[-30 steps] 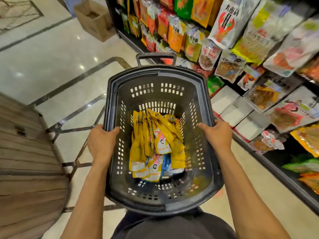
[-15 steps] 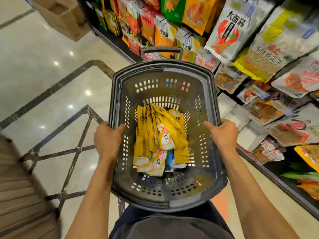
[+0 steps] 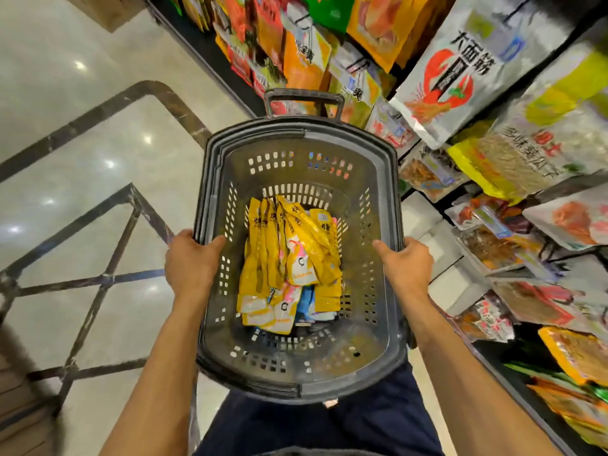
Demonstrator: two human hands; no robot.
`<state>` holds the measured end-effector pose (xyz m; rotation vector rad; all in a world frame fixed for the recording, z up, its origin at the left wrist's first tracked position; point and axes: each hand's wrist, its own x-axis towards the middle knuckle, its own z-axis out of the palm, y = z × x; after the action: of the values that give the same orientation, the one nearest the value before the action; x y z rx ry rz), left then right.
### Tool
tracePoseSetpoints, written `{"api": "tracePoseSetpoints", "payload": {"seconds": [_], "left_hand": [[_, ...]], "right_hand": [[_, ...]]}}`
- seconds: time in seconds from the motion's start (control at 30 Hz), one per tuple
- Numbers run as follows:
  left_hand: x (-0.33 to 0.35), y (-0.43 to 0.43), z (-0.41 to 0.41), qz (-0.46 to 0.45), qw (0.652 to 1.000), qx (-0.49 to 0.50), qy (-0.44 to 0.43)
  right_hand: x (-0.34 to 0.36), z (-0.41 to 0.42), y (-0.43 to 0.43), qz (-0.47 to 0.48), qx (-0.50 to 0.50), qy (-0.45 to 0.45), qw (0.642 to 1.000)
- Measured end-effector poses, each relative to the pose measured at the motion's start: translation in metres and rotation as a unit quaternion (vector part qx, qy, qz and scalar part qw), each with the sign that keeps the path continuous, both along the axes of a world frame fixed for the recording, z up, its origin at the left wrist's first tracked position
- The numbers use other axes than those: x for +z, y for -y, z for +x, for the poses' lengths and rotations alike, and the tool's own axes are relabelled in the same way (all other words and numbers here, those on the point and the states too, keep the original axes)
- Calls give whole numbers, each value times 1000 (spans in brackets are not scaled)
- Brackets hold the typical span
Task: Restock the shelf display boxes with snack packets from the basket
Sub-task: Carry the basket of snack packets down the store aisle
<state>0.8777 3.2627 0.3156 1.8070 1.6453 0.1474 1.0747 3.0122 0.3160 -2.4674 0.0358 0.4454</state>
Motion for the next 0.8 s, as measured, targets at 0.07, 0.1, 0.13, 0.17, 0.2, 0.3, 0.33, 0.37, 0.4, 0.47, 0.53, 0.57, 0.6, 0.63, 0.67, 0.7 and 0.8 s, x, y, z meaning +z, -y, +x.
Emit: {"api": "tracePoseSetpoints", "payload": {"seconds": [0.07, 0.1, 0.13, 0.17, 0.2, 0.3, 0.33, 0.37, 0.4, 0.47, 0.53, 0.57, 0.6, 0.63, 0.67, 0.7, 0.8], "left_hand": [[-25, 8, 15, -10, 1000, 27, -7], [-41, 12, 23, -11, 999, 39, -11], [-57, 18, 32, -15, 998, 52, -18], [-75, 24, 40, -18, 997, 66, -20], [-94, 29, 47, -24, 996, 81, -20], [-161, 48, 64, -35, 994, 94, -39], [-186, 54, 69, -36, 994, 94, -40], [-213, 59, 74, -36, 994, 95, -37], [-239, 65, 78, -37, 994, 101, -34], [-291, 76, 89, -31, 993, 113, -31], [-339, 86, 98, -20, 993, 108, -38], [-361, 90, 101, -16, 993, 104, -46], [-380, 93, 103, -17, 994, 99, -54], [-399, 97, 106, -16, 994, 93, -54], [-416, 100, 108, -16, 994, 92, -51], [-432, 102, 111, -14, 995, 91, -45], [-466, 108, 123, 1, 995, 94, -38]], "right_hand": [[-25, 26, -1, -5, 23, -13, 1000], [-40, 39, -1, -11, 37, -20, 999], [-57, 52, -1, -24, 54, -28, 998], [-75, 65, 0, -33, 66, -38, 997], [-94, 79, 0, -38, 76, -47, 995], [-162, 112, 8, -56, 102, -68, 991], [-189, 121, 12, -63, 110, -69, 989], [-215, 129, 16, -71, 116, -67, 988], [-241, 137, 20, -79, 119, -69, 987], [-291, 148, 25, -89, 121, -70, 986], [-340, 157, 32, -90, 122, -63, 986], [-362, 160, 35, -90, 119, -61, 987], [-381, 162, 39, -93, 113, -61, 987], [-400, 165, 43, -93, 108, -58, 988], [-416, 167, 47, -91, 107, -57, 988], [-431, 169, 50, -91, 108, -56, 988], [-459, 177, 59, -84, 109, -56, 989]]}}
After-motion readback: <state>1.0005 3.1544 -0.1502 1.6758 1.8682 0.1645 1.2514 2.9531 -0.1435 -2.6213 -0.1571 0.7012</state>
